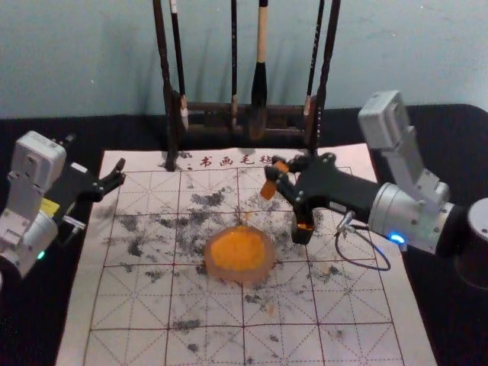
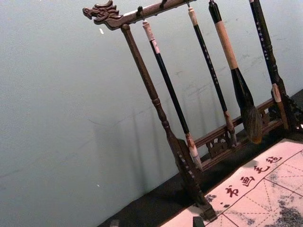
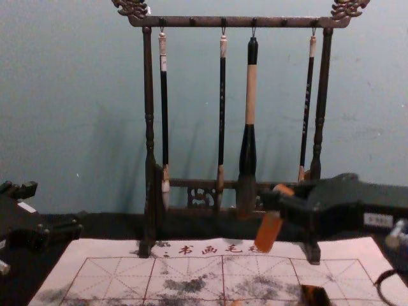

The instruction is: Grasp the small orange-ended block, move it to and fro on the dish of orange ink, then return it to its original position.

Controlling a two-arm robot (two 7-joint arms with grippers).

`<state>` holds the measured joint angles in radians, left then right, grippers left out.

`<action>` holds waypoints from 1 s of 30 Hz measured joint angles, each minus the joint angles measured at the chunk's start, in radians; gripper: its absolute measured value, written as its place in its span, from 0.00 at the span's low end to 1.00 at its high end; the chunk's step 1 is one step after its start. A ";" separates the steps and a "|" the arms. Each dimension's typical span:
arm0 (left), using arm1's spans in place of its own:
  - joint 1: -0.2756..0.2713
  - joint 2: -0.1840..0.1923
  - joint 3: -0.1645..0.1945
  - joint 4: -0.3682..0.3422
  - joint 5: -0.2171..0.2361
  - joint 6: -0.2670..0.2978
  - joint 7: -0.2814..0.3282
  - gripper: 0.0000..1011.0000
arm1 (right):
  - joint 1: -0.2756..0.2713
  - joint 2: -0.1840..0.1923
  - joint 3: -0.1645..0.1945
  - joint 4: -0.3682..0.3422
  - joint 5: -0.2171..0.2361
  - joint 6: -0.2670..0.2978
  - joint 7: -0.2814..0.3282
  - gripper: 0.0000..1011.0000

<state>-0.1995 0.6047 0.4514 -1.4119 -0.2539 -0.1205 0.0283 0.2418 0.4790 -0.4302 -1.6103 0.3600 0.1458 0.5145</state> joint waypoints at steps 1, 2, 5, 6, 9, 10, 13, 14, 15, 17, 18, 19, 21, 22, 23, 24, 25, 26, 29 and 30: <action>0.000 0.000 0.000 0.000 0.000 0.000 0.000 0.99 | 0.011 0.002 -0.012 0.010 -0.005 -0.002 0.010 0.12; 0.000 0.000 0.000 0.000 0.000 0.000 0.000 0.99 | 0.028 0.004 -0.030 0.026 -0.013 -0.005 0.028 0.12; 0.000 0.000 0.000 0.000 0.000 0.000 0.000 0.99 | 0.059 0.006 -0.062 0.056 -0.024 -0.006 0.051 0.12; 0.000 0.000 0.000 0.000 0.000 0.000 0.000 0.99 | 0.067 0.006 -0.069 0.063 -0.026 -0.005 0.057 0.12; 0.000 0.000 0.000 0.000 0.000 0.000 0.000 0.99 | 0.096 0.003 -0.095 0.092 -0.029 0.004 0.079 0.12; 0.000 0.000 0.000 0.000 0.000 0.000 0.000 0.99 | 0.110 0.000 -0.106 0.106 -0.029 0.014 0.087 0.12; 0.000 0.000 0.000 0.000 0.000 0.000 0.000 0.99 | 0.132 -0.004 -0.123 0.126 -0.028 0.028 0.100 0.12; 0.000 0.000 0.000 0.000 0.000 0.000 0.000 0.99 | 0.146 -0.007 -0.135 0.139 -0.026 0.038 0.110 0.12; 0.000 0.000 0.000 0.000 0.000 0.000 0.000 0.99 | 0.153 -0.008 -0.140 0.145 -0.025 0.042 0.115 0.12; 0.000 0.000 0.000 0.000 0.000 0.000 0.000 0.99 | 0.172 -0.011 -0.155 0.162 -0.023 0.054 0.126 0.12; 0.000 0.000 0.000 0.000 0.000 0.000 0.000 0.99 | 0.179 -0.012 -0.160 0.169 -0.023 0.058 0.130 0.12; 0.000 0.000 0.000 0.000 0.000 0.000 0.000 0.99 | 0.185 -0.014 -0.166 0.175 -0.023 0.062 0.133 0.12; 0.000 0.000 0.000 0.000 0.000 0.000 0.000 0.99 | 0.199 -0.017 -0.181 0.191 -0.022 0.072 0.143 0.12; 0.000 0.000 0.000 0.000 0.000 0.000 0.000 0.99 | 0.203 -0.018 -0.186 0.196 -0.021 0.073 0.145 0.12; 0.000 0.000 0.000 0.000 0.000 0.000 0.000 0.99 | 0.207 -0.019 -0.189 0.200 -0.021 0.075 0.148 0.12; 0.000 0.000 0.000 0.000 0.000 0.000 0.000 0.99 | 0.213 -0.021 -0.197 0.209 -0.020 0.077 0.152 0.12; 0.000 0.000 0.000 0.000 0.000 0.000 0.000 0.99 | 0.216 -0.022 -0.202 0.213 -0.019 0.077 0.154 0.12; 0.000 0.000 0.000 0.000 0.000 0.000 0.000 0.99 | 0.220 -0.022 -0.208 0.220 -0.018 0.079 0.157 0.12; 0.000 0.000 0.000 0.000 0.000 0.000 0.000 0.99 | 0.227 -0.024 -0.217 0.229 -0.015 0.080 0.160 0.12; 0.000 0.000 0.000 0.000 0.000 0.000 0.000 0.99 | 0.230 -0.025 -0.221 0.234 -0.014 0.081 0.161 0.12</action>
<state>-0.1995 0.6047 0.4514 -1.4119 -0.2539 -0.1205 0.0283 0.4720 0.4537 -0.6510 -1.3758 0.3461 0.2264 0.6754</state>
